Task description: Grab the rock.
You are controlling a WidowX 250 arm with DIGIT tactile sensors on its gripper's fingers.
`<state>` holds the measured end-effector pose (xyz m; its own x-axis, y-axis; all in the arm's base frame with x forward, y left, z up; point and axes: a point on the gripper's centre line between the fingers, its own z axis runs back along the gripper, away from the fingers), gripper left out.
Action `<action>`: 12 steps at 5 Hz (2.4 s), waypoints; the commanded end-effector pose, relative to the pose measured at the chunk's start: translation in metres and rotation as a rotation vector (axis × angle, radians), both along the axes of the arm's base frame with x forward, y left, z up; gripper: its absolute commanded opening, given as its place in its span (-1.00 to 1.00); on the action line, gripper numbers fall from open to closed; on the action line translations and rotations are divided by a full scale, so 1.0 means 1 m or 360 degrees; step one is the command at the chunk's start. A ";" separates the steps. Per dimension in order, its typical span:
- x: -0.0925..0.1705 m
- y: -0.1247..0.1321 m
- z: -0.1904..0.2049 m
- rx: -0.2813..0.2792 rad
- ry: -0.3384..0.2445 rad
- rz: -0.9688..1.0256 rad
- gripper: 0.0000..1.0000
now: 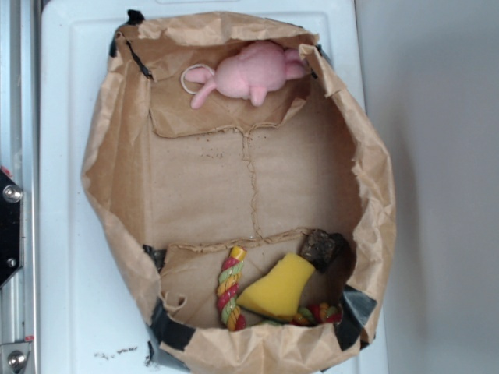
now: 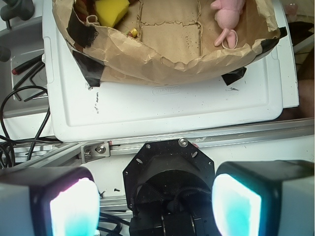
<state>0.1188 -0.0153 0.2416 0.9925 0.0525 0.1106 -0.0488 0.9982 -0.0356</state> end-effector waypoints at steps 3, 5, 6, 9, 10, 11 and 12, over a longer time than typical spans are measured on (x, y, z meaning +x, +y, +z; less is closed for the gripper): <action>0.100 0.017 0.004 -0.0086 -0.0152 0.0116 1.00; 0.154 0.028 -0.011 -0.0120 -0.0107 0.0210 1.00; 0.167 0.039 -0.031 -0.0081 -0.0047 0.0259 1.00; 0.159 0.068 -0.055 -0.0104 -0.0210 0.0232 1.00; 0.159 0.068 -0.055 -0.0104 -0.0210 0.0232 1.00; 0.159 0.068 -0.055 -0.0104 -0.0210 0.0232 1.00; 0.159 0.068 -0.055 -0.0104 -0.0210 0.0232 1.00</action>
<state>0.2786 0.0457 0.1685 0.9655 0.1922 0.1759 -0.1723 0.9774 -0.1225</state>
